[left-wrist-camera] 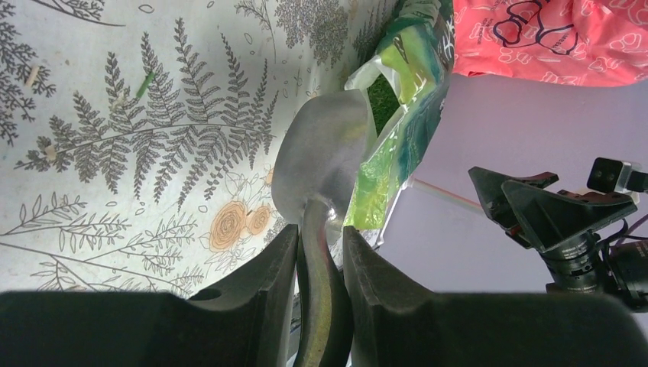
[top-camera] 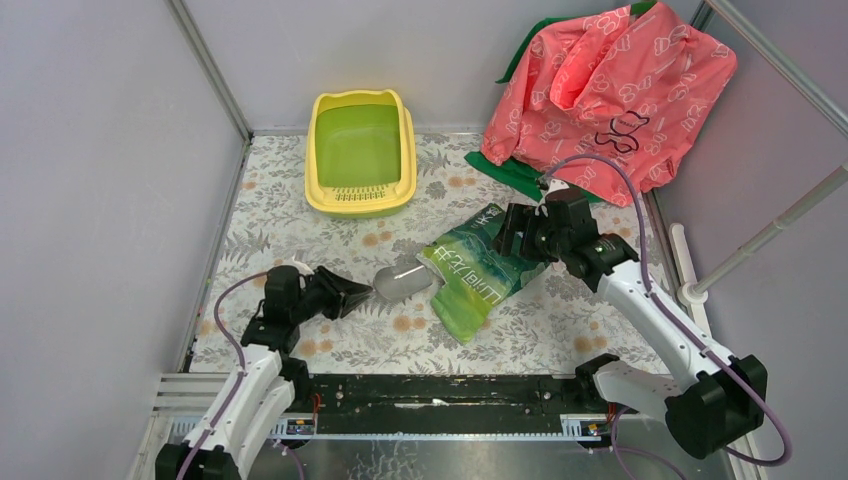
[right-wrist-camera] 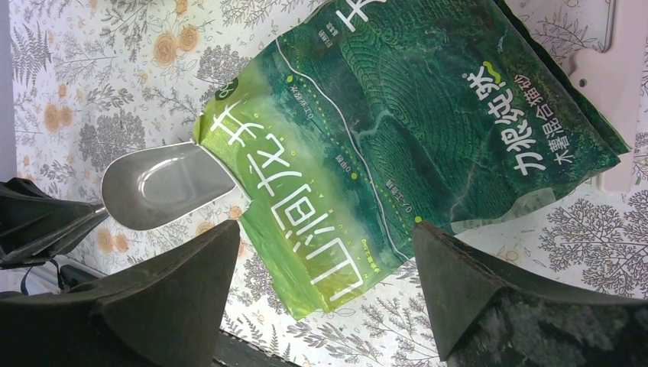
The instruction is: Fill the litter box with clean litter
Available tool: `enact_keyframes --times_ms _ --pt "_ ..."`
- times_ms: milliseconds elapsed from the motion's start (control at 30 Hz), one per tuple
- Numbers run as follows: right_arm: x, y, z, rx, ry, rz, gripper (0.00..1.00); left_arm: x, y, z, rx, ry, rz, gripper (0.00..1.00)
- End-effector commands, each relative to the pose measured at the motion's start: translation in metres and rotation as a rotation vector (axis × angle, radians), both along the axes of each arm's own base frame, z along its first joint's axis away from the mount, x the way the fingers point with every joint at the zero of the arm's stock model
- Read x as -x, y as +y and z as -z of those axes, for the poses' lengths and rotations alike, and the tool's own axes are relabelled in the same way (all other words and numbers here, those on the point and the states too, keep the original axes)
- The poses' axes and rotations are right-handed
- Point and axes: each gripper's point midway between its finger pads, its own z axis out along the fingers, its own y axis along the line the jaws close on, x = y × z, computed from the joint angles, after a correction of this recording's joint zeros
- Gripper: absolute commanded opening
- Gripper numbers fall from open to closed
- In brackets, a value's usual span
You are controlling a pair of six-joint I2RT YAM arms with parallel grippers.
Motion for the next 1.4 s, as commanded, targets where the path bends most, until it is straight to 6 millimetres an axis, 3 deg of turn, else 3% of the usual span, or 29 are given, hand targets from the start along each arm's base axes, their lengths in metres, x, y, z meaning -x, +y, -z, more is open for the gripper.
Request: enact_keyframes --times_ms 0,433,667,900,1100,1267,1367 --pt "-0.009 0.002 -0.005 -0.015 -0.029 -0.006 0.91 -0.025 -0.006 -0.047 0.06 -0.17 0.005 0.0" --pt "-0.015 0.002 0.006 -0.016 -0.007 0.001 0.91 -0.033 -0.017 -0.051 0.106 -0.198 0.02 0.0" --pt "-0.03 -0.007 0.002 -0.008 -0.008 0.039 0.91 -0.044 -0.053 -0.052 0.095 -0.207 0.06 0.0" --pt "-0.062 -0.058 0.008 0.058 0.02 0.192 0.91 -0.058 -0.089 -0.06 0.032 -0.233 0.087 0.0" --pt "-0.084 -0.112 0.031 0.094 0.067 0.393 0.92 -0.067 -0.084 -0.062 -0.044 -0.24 0.053 0.0" --pt "-0.104 -0.133 0.049 0.058 0.082 0.499 0.88 -0.074 -0.083 -0.062 -0.086 -0.26 0.049 0.0" --pt "-0.115 -0.133 0.06 0.033 0.09 0.509 0.89 -0.076 -0.092 -0.065 -0.053 -0.296 0.085 0.0"
